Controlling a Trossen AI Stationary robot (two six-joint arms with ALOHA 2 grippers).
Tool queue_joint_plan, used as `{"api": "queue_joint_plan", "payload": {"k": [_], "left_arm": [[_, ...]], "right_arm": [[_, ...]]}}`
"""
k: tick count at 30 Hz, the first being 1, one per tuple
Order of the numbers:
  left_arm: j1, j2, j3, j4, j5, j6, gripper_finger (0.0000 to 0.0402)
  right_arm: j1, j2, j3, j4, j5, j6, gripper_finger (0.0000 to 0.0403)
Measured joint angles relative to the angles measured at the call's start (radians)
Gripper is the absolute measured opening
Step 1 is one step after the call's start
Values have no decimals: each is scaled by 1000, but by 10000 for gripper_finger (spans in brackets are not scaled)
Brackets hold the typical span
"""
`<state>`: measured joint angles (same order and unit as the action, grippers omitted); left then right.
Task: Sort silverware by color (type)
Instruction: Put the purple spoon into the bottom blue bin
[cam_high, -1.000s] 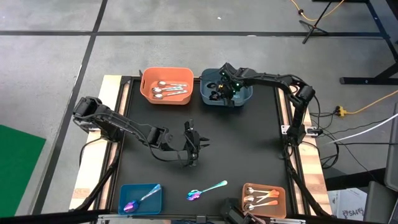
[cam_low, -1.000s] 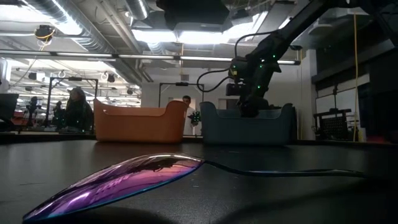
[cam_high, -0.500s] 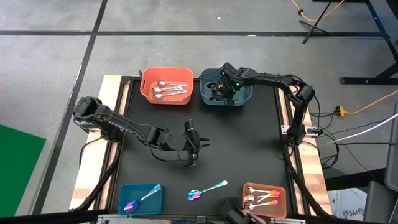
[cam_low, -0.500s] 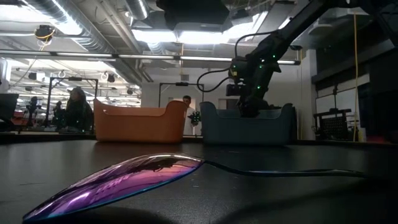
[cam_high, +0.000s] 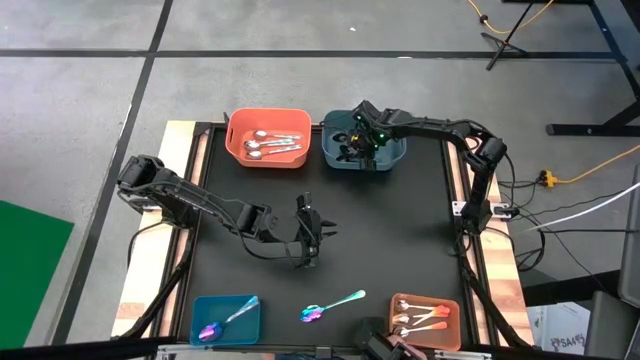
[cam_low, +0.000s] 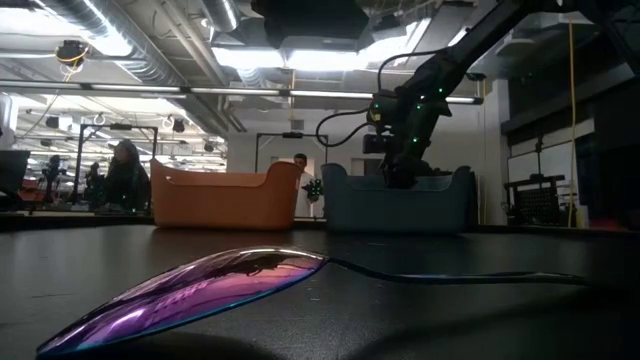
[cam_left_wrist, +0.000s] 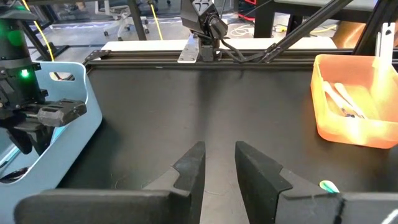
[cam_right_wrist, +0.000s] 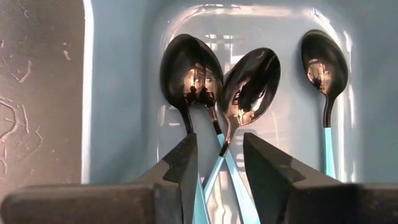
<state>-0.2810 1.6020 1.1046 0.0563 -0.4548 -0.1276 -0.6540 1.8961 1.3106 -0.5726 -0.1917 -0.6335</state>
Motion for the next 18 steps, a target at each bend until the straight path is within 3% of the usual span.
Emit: {"api": "queue_joint_plan", "payload": {"k": [18], "left_arm": [[0, 0, 0, 7, 10, 0, 82]], "right_arm": [[0, -4, 0, -8, 1, 0, 119]]}}
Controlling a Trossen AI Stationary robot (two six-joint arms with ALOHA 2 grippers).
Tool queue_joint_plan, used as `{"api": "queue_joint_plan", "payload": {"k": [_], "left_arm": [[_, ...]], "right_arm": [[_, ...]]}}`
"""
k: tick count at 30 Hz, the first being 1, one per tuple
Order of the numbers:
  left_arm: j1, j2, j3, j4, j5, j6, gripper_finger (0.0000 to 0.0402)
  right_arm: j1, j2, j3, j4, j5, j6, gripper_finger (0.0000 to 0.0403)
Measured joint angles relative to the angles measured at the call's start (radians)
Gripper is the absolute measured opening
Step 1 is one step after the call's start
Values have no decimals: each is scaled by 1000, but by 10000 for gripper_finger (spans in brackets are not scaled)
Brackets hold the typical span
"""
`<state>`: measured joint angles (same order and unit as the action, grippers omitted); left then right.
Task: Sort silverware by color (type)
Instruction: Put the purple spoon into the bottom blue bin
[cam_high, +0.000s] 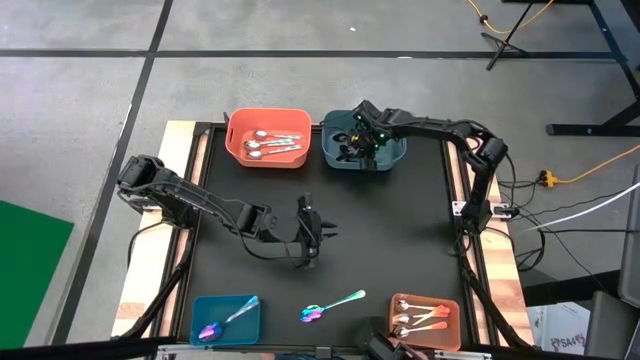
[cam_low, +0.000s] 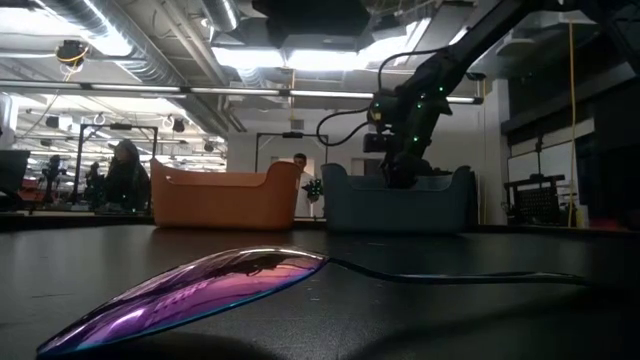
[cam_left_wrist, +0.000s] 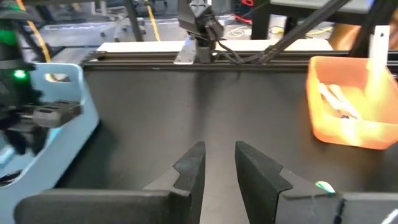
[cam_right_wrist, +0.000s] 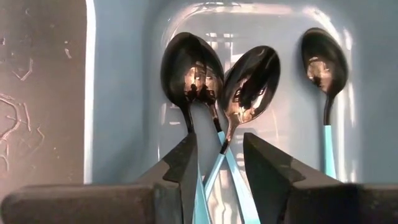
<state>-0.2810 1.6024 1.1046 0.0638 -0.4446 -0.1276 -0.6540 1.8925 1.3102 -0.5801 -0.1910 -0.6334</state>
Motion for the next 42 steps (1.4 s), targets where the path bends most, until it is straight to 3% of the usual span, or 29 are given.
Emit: {"api": "queue_joint_plan", "payload": {"k": [10, 16, 23, 33, 42], "left_arm": [[-1, 0, 0, 34, 151, -25, 86], [-7, 0, 0, 58, 201, -107, 135], [-46, 11, 1, 118, 173, -109, 163], [-111, 16, 1, 133, 112, -212, 161], [-199, 89, 2, 134, 56, -308, 161]], "right_arm": [[0, -81, 0, -26, 69, 0, 119], [0, -173, 0, -76, 68, 0, 119], [32, -296, 0, -182, 69, 1, 119], [223, -462, 0, -213, 68, 84, 119], [385, -505, 0, -248, 69, 117, 119]]}}
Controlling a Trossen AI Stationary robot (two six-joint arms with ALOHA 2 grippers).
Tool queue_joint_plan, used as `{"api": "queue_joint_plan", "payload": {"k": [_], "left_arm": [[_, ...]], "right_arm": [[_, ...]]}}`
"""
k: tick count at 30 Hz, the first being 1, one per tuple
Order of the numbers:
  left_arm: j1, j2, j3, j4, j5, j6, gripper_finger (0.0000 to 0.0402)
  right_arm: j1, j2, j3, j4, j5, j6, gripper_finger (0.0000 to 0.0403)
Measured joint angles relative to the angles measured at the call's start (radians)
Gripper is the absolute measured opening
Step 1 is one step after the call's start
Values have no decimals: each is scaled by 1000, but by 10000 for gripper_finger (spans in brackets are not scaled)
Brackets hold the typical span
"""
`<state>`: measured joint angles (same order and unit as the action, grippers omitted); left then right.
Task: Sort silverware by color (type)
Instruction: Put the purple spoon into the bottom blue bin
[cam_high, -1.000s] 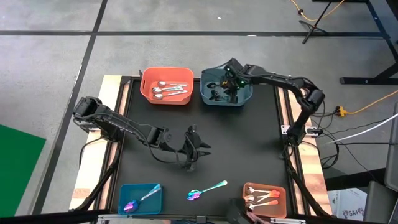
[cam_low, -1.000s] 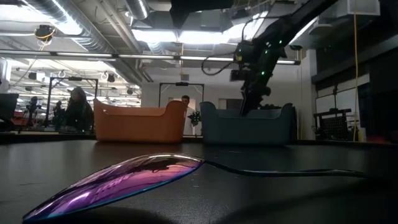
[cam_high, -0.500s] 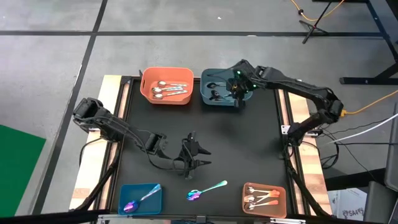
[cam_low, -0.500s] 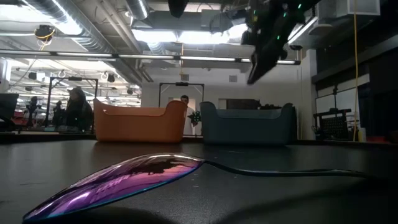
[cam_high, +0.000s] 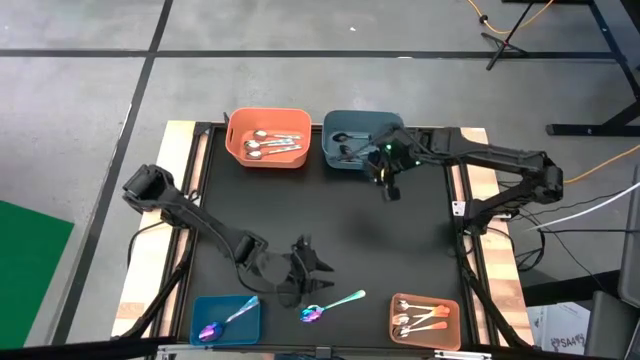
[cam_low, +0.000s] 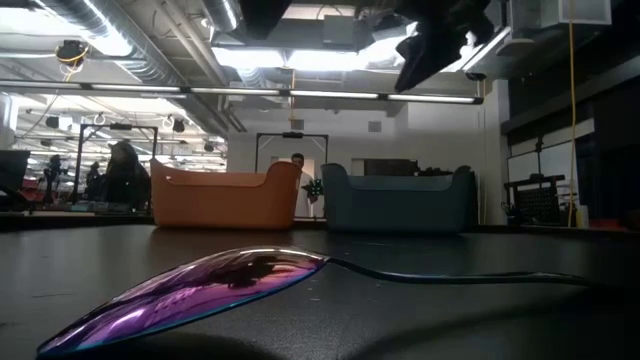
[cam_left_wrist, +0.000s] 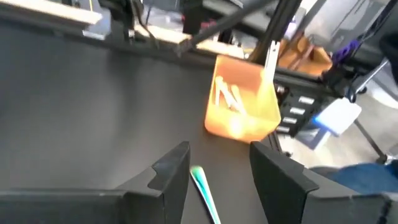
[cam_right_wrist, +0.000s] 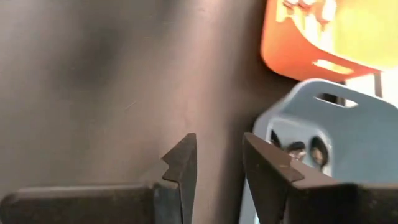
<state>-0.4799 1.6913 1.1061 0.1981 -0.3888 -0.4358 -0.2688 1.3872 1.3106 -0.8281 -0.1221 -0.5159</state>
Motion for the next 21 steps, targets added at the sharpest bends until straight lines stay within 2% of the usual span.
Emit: {"api": "queue_joint_plan", "payload": {"k": [11, 16, 21], "left_arm": [[-65, 155, -1, -3, 14, -108, 161], [-76, 194, -1, -2, 16, -113, 161], [-77, 248, 7, 3, 87, -112, 161]], "right_arm": [[149, -5, 0, -78, 2, 0, 119], [188, -5, 0, -111, 3, 0, 119], [199, -5, 0, -121, 9, 63, 119]]}}
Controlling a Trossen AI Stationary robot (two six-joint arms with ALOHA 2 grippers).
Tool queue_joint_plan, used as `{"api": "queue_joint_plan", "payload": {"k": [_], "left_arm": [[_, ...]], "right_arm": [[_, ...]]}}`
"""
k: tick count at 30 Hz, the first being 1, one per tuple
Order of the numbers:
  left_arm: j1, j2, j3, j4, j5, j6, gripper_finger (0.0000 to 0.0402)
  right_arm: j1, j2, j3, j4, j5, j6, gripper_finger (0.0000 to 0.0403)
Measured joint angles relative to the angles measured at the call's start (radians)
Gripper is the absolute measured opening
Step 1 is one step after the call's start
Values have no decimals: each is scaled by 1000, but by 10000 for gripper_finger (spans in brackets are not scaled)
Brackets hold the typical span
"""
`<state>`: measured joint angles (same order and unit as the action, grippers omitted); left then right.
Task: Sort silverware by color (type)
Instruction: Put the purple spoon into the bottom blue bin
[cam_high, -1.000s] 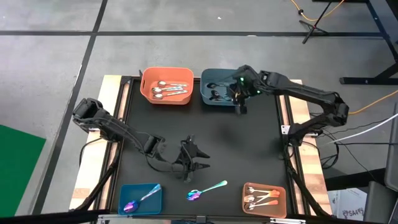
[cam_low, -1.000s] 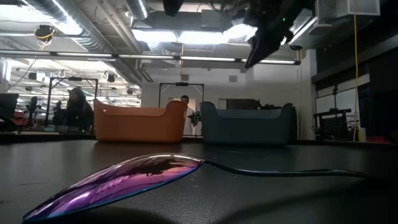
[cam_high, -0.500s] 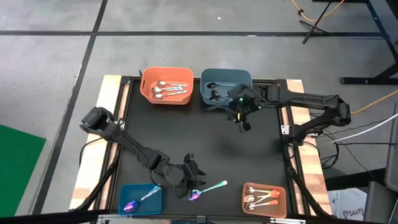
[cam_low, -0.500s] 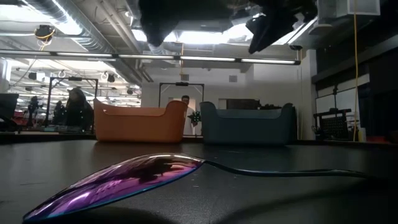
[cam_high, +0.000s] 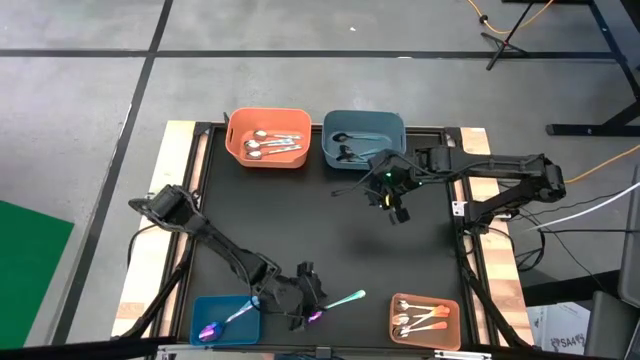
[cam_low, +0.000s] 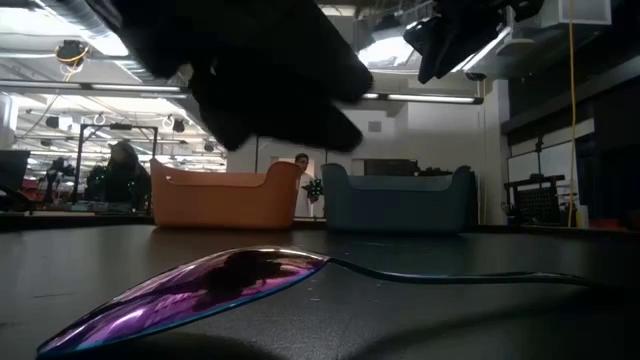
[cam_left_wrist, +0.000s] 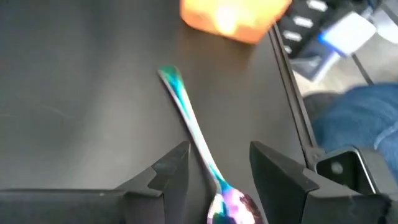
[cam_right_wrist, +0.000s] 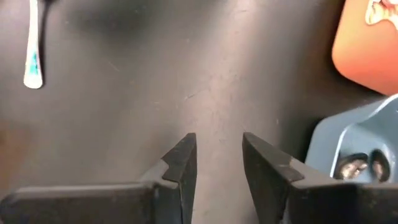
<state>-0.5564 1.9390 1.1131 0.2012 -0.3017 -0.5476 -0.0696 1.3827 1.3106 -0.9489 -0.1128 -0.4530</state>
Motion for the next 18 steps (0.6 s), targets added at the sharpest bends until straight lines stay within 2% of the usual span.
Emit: {"api": "queue_joint_plan", "payload": {"k": [6, 11, 18], "left_arm": [[18, 95, 97, -5, 119, 104, 161], [41, 122, 170, -102, 129, 186, 161], [48, 124, 185, -201, 110, 140, 161]], "right_arm": [[-2, 0, 0, 4, 26, 13, 119], [-2, 0, 0, 4, 26, 15, 119], [-3, 0, 0, 4, 25, 15, 119]]}}
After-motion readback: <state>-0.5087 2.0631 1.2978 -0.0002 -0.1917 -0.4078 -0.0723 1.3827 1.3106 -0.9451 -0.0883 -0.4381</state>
